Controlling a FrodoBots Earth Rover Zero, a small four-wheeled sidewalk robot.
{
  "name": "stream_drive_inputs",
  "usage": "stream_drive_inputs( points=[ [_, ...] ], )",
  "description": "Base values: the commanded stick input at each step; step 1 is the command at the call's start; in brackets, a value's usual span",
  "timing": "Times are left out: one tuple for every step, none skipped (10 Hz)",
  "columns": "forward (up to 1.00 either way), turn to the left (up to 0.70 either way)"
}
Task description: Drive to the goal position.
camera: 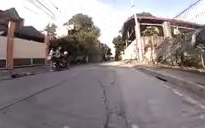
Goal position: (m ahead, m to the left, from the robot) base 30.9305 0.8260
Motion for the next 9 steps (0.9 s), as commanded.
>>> stream_drive_inputs(
  points=[
    [1.00,0.00],
    [1.00,0.00],
    [1.00,0.00],
    [1.00,0.00],
    [1.00,0.00],
    [1.00,0.00],
    [1.00,0.00],
    [1.00,0.00],
    [1.00,0.00]
  ],
)
